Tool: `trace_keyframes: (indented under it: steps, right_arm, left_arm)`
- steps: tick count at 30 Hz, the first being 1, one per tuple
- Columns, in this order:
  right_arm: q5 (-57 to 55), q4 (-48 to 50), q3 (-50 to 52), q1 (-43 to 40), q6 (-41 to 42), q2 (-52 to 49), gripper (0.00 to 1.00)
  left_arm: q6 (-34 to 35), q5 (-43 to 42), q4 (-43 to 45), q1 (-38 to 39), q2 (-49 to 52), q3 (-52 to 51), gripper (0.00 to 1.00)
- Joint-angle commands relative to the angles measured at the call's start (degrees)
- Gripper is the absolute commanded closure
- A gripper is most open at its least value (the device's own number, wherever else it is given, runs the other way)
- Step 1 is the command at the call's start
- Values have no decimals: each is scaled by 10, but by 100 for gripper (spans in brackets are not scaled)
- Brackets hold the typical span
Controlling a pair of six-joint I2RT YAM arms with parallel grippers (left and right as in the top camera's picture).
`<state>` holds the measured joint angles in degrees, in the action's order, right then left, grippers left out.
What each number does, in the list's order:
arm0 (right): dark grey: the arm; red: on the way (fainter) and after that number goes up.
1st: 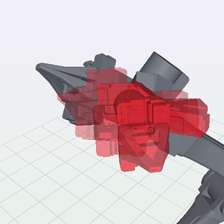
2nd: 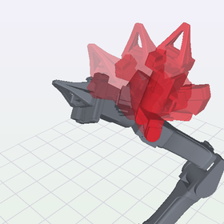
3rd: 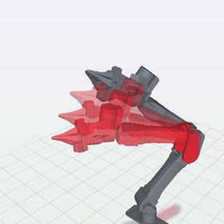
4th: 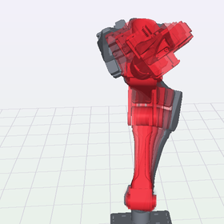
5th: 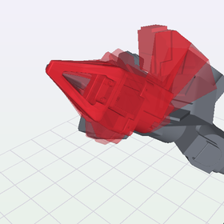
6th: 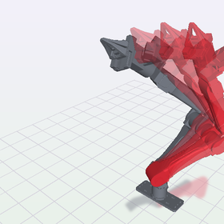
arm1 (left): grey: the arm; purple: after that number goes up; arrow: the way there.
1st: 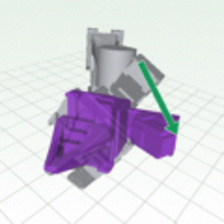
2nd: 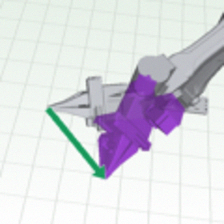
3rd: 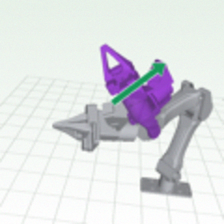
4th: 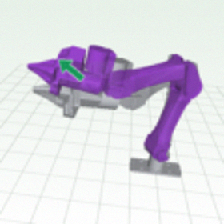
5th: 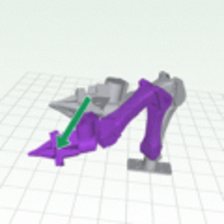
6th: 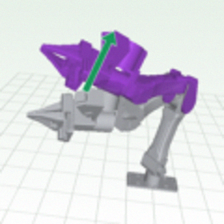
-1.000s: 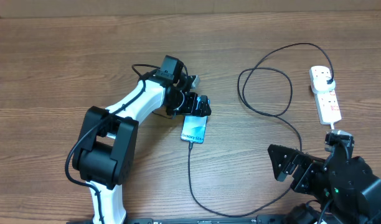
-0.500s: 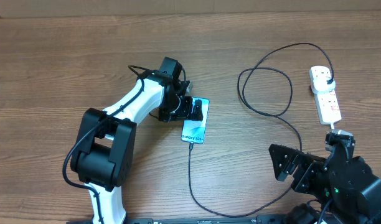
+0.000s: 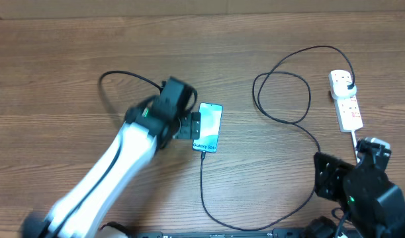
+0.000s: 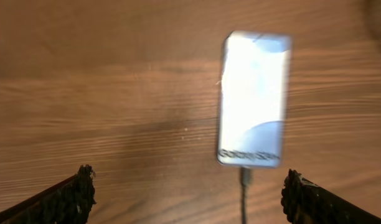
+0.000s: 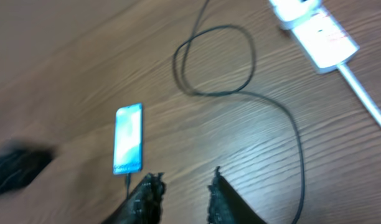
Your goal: Plug charger to phone and switch on socket
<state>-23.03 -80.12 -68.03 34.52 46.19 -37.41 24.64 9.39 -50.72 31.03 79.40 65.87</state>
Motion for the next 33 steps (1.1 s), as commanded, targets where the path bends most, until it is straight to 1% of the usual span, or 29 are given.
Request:
trace_keyframes:
  steps: [1, 2, 3, 4, 5, 7, 10, 11, 13, 15, 17, 20, 22, 26, 29, 30, 33]
  right_arm:
    - [-64, 10, 2, -2, 38, -39, 82]
    - [-64, 16, 2, -2, 38, -57, 85]
    - [-64, 21, 2, -2, 38, -73, 93]
    - [-64, 25, 2, -2, 38, -90, 96]
    - [-63, 30, 2, -2, 38, -107, 96]
    - [-63, 50, 2, -2, 38, -152, 96]
    - [-45, 84, 1, -23, 38, -217, 96]
    - [-10, 101, 0, -57, 37, -262, 96]
    - [20, 106, -2, -101, 36, -303, 96]
    - [45, 106, -12, -165, 32, -350, 96]
    - [77, 107, -27, -225, 6, -384, 96]
    - [162, 108, -68, -342, -65, -439, 96]
    - [207, 111, -95, -407, -94, -468, 96]
    - [258, 117, -159, -523, -107, -534, 96]
    - [264, 116, -203, -575, -111, -585, 96]
    - [284, 117, -231, -600, -130, -625, 96]
    - [312, 113, -271, -621, -151, -684, 96]
  left_arm:
    - [66, 120, -47, 38, -113, -46, 0]
    - [95, 131, -70, 43, -141, -54, 0]
    - [120, 137, -92, 43, -161, -57, 1]
    - [142, 138, -117, 42, -181, -58, 0]
    - [153, 139, -137, 41, -198, -58, 0]
    - [153, 139, -162, 41, -224, -58, 0]
    - [152, 138, -174, 41, -242, -58, 0]
    - [152, 133, -179, 41, -243, -58, 0]
    - [152, 132, -180, 41, -242, -58, 0]
    - [152, 132, -180, 41, -239, -58, 1]
    - [152, 132, -180, 41, -235, -58, 0]
    - [152, 132, -181, 41, -228, -58, 0]
    - [152, 132, -181, 41, -226, -58, 0]
    - [152, 131, -180, 41, -225, -58, 0]
    - [152, 131, -180, 41, -225, -58, 1]
    - [152, 131, -180, 41, -225, -58, 1]
    - [152, 131, -180, 41, -225, -58, 0]
